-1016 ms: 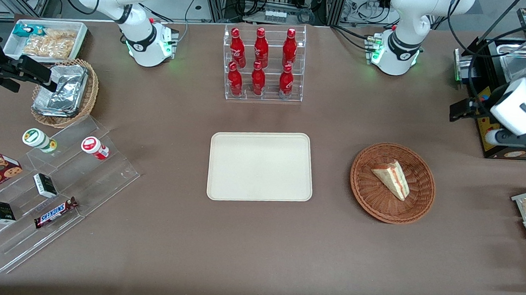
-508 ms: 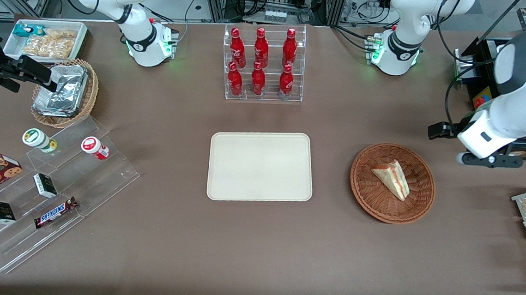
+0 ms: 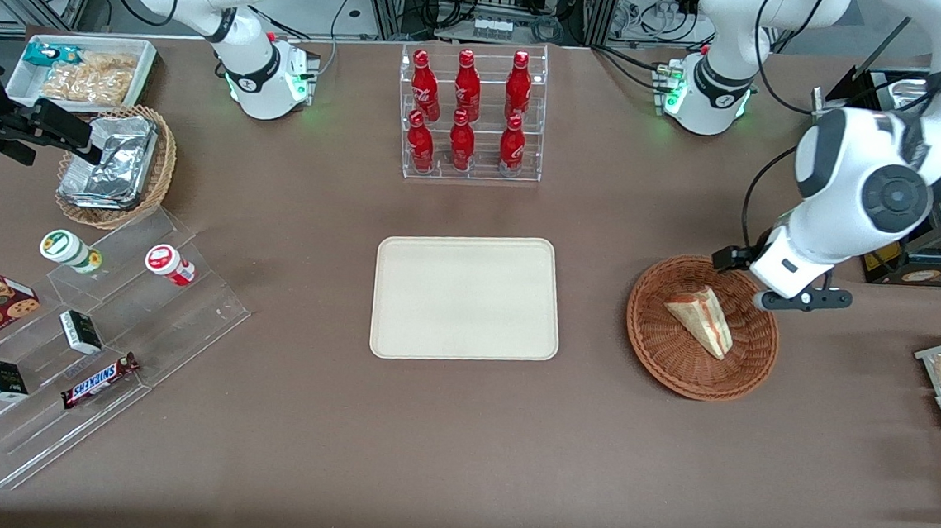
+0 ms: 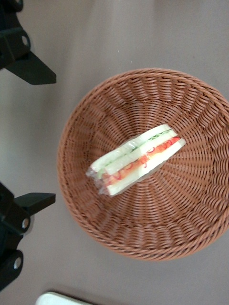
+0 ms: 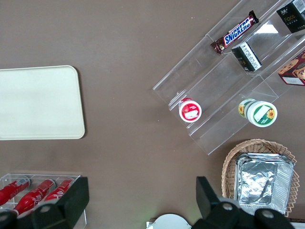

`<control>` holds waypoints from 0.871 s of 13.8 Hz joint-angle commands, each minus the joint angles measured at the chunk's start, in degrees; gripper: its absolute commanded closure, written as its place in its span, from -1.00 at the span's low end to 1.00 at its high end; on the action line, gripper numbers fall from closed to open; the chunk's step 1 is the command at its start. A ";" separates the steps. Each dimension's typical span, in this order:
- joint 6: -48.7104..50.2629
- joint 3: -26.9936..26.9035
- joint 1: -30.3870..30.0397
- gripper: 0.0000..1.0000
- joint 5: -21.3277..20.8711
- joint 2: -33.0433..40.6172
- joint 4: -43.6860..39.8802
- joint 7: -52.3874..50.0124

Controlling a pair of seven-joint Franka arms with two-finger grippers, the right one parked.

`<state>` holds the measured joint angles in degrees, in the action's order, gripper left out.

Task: Place sandwich from basket to tray
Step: 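Lower the open left gripper around the wrapped sandwich in the basket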

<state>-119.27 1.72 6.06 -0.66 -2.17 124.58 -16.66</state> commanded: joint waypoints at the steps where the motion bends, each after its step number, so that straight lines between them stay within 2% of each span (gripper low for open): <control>1: -6.92 0.03 0.71 -1.00 -0.39 -0.29 3.38 -12.30; 6: -13.25 0.03 2.38 -1.00 0.05 -4.41 3.21 -37.17; 12: -16.59 0.03 2.29 -1.00 0.57 -7.40 3.30 -44.32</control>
<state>-133.47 1.70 8.31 -0.50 -8.51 127.69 -57.42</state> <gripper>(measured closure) 0.000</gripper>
